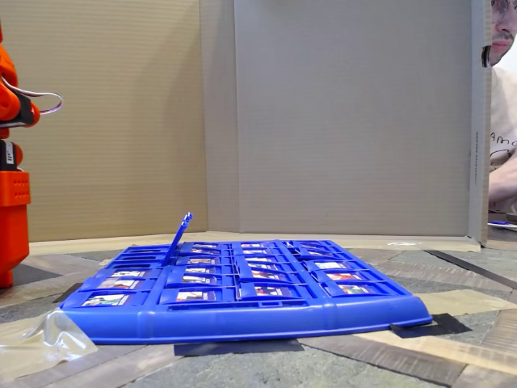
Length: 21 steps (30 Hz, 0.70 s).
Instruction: Flip A0.
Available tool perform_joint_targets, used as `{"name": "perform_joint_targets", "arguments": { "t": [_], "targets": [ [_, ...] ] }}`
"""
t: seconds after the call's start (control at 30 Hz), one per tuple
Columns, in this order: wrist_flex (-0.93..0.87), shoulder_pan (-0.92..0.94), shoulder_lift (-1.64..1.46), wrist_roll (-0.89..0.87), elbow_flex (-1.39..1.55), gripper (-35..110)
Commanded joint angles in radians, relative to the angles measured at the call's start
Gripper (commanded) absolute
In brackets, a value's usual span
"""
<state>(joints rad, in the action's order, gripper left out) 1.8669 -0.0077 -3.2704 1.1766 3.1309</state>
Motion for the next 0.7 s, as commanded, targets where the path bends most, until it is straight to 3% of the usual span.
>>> {"name": "perform_joint_targets", "arguments": {
  "t": [0.0, 0.37, 0.67],
  "targets": [
    [-0.038, 0.003, 0.003, -0.081, 0.005, 0],
    [-0.147, 0.005, -0.002, -0.508, -0.012, 0],
    [-0.454, -0.063, 0.014, -0.723, -0.077, 0]
  ]
}}
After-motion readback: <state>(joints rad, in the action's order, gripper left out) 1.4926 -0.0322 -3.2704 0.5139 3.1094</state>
